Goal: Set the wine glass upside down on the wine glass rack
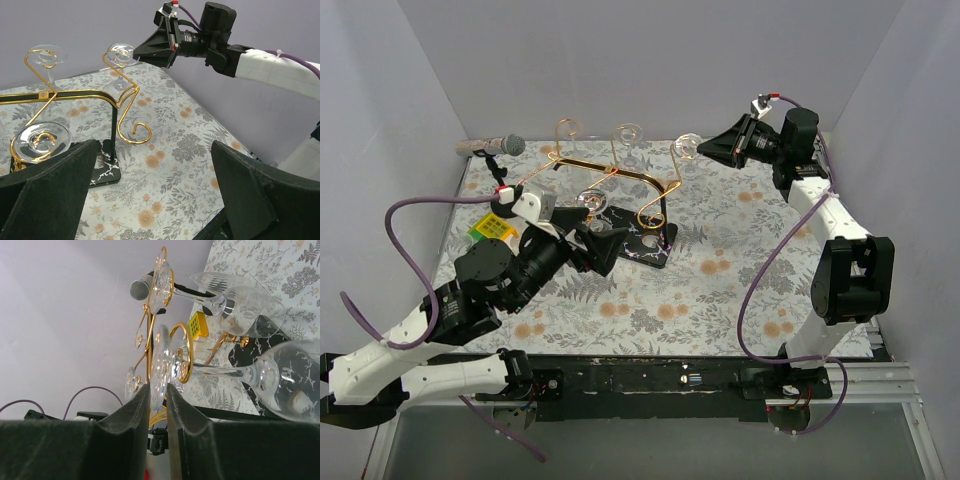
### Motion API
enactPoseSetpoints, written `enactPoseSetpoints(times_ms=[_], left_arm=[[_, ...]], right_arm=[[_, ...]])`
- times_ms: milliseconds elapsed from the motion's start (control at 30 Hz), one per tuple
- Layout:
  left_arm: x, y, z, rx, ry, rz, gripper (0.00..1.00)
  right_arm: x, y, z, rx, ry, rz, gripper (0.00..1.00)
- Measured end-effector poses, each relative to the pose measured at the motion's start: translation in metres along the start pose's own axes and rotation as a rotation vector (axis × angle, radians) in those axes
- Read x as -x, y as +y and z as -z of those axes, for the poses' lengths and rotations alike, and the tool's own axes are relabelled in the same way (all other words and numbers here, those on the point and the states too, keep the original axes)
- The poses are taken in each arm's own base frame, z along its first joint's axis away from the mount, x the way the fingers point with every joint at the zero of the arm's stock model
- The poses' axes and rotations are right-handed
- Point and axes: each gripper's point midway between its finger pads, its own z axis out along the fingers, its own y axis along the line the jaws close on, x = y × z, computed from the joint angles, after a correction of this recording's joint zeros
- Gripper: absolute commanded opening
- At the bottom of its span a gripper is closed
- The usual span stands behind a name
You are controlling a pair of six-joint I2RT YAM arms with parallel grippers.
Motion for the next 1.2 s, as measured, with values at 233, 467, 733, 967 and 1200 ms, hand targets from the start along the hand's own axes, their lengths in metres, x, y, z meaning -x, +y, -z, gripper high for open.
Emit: enactPoseSetpoints(times_ms=[233, 467, 733, 967, 1200], left_arm=[[-0.001, 0.006, 0.005, 0.018, -0.002, -0.001, 0.98], [-0.005, 0.013, 0.008, 0.047, 0.012, -0.006, 0.98], [-0.018, 0.034, 0.012, 0.153, 0.059, -0.041, 0.98], [-0.011, 0.059, 0.016, 0.307, 0.071, -0.092, 0.98], [-0.008, 0.076, 0.008, 0.436, 0.094, -0.168, 0.98]], right_arm=[[-0.001, 0.001, 0.000, 0.004, 0.006, 0.007, 0.33], [-0.002, -0.001, 0.001, 0.000, 0.008, 0.024, 0.45], [-0.009, -0.005, 0.005, -0.013, 0.013, 0.059, 0.57], [-0.014, 0.000, 0.016, -0.012, 0.003, 0.124, 0.66], [-0.021, 0.003, 0.035, 0.011, 0.014, 0.190, 0.66]])
